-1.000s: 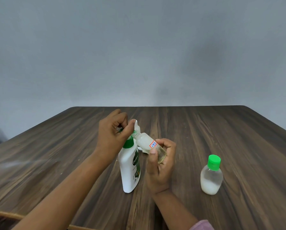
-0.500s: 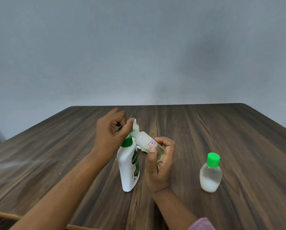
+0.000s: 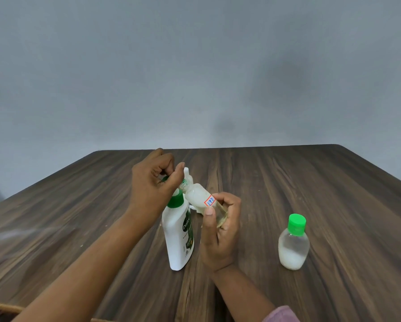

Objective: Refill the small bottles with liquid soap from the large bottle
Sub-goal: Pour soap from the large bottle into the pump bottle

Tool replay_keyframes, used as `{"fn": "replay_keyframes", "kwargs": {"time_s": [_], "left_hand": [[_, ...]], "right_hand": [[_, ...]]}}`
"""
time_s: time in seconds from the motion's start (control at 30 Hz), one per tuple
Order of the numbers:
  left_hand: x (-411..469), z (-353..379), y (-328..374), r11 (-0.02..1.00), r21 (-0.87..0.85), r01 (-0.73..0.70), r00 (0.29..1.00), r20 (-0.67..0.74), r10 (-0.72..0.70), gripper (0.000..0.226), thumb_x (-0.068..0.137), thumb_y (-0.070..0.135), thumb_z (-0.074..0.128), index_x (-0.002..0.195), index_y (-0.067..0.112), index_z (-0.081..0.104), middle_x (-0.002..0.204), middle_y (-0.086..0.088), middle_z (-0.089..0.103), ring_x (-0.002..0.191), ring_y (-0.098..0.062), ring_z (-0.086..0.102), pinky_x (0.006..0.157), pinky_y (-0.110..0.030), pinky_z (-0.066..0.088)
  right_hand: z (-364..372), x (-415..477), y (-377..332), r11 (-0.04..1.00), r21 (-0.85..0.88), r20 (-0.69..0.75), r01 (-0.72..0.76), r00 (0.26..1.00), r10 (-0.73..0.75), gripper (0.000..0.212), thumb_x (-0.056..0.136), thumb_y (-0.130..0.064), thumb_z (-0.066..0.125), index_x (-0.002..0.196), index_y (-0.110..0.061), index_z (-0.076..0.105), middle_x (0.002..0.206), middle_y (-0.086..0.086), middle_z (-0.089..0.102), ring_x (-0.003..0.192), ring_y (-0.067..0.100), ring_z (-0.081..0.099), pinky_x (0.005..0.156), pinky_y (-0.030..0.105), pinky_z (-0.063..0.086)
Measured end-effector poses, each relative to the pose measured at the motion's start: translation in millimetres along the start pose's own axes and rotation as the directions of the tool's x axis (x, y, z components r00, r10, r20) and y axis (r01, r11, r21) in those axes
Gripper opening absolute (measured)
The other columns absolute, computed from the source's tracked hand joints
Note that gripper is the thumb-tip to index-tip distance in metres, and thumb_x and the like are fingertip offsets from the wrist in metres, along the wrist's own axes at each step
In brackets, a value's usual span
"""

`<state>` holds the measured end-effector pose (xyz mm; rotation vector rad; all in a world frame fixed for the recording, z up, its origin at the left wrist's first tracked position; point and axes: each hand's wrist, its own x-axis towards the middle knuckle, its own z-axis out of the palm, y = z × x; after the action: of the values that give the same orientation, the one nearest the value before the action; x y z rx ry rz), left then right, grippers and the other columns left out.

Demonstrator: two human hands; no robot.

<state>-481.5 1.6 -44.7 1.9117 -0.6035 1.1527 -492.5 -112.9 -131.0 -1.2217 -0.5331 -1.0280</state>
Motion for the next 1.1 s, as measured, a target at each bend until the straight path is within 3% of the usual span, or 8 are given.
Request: {"fn": "replay_keyframes", "kwargs": {"time_s": [0.17,0.37,0.5,0.6,0.67,0.8,0.97,1.1], "left_hand": [[-9,1,-5,0.999,-0.033,0.038,0.999,-0.014,-0.038,0.039,0.08,0.023,0.059,0.053,0.012,0.033,0.054,-0.004,0.033,0.053,-0.007,0.029,0.052,-0.018,0.024],[0,-4,0,1.0,0.011,-0.002,0.999,0.034,0.001,0.038,0.08,0.026,0.06,0.053,0.018,0.034,0.057,-0.002,0.036,0.054,-0.004,0.033,0.053,-0.014,0.026],[4,-7,-1,0.999,0.04,-0.028,0.998,0.058,0.025,0.038,0.08,0.028,0.058,0.054,0.025,0.031,0.054,0.004,0.033,0.054,-0.005,0.032,0.053,-0.016,0.026],[-3,-4,-4,1.0,-0.006,0.003,1.0,0.013,-0.003,0.04,0.08,0.027,0.059,0.052,0.014,0.034,0.055,0.0,0.033,0.054,-0.005,0.031,0.053,-0.014,0.025],[-7,-1,-5,1.0,-0.021,0.023,1.0,-0.015,-0.023,0.042,0.08,0.026,0.06,0.052,0.009,0.033,0.054,0.001,0.031,0.054,-0.005,0.029,0.053,-0.015,0.024],[-7,1,-4,0.999,-0.03,0.032,0.999,-0.029,-0.033,0.039,0.079,0.026,0.06,0.053,0.014,0.034,0.055,0.002,0.031,0.053,-0.005,0.03,0.053,-0.014,0.024],[1,-7,-1,1.0,0.024,-0.015,0.999,0.046,0.014,0.037,0.081,0.027,0.06,0.055,0.022,0.034,0.061,0.001,0.04,0.054,-0.004,0.035,0.054,-0.012,0.028],[2,-6,-1,0.998,0.043,-0.043,0.999,0.034,0.042,0.037,0.081,0.027,0.059,0.056,0.027,0.032,0.061,0.005,0.04,0.054,-0.004,0.035,0.054,-0.011,0.027]], "right_hand": [[-1,-3,0,1.0,-0.009,-0.009,0.008,1.0,-0.008,0.014,0.086,-0.021,0.045,0.101,-0.021,0.046,0.093,-0.032,0.053,0.075,-0.009,0.055,0.062,0.008,0.044],[-1,-2,-1,1.0,-0.012,0.002,-0.003,1.0,0.003,0.012,0.091,-0.033,0.048,0.101,-0.027,0.046,0.092,-0.029,0.053,0.074,-0.005,0.055,0.059,0.016,0.047],[0,-2,0,1.0,-0.005,0.016,-0.001,1.0,0.002,0.013,0.091,-0.033,0.048,0.102,-0.026,0.046,0.092,-0.028,0.053,0.075,-0.004,0.055,0.061,0.012,0.045],[0,-1,0,1.0,-0.01,0.009,0.002,1.0,-0.002,0.014,0.092,-0.036,0.048,0.101,-0.026,0.046,0.093,-0.029,0.054,0.075,-0.005,0.056,0.061,0.012,0.046],[0,-2,1,1.0,0.003,-0.001,-0.003,1.0,0.003,0.01,0.089,-0.026,0.047,0.099,-0.025,0.046,0.092,-0.031,0.054,0.075,-0.008,0.055,0.06,0.011,0.046],[-1,-3,-1,1.0,0.007,0.003,-0.001,1.0,0.001,0.013,0.088,-0.023,0.045,0.1,-0.023,0.045,0.091,-0.033,0.053,0.074,-0.01,0.055,0.058,0.013,0.046],[0,-1,-3,1.0,-0.013,0.007,-0.016,1.0,0.016,0.026,0.094,-0.049,0.042,0.103,-0.025,0.046,0.093,-0.028,0.053,0.075,-0.005,0.055,0.061,0.012,0.045],[1,0,-2,1.0,-0.012,0.011,-0.01,1.0,0.01,0.021,0.094,-0.044,0.045,0.103,-0.026,0.046,0.094,-0.029,0.053,0.076,-0.006,0.056,0.063,0.009,0.044]]}}
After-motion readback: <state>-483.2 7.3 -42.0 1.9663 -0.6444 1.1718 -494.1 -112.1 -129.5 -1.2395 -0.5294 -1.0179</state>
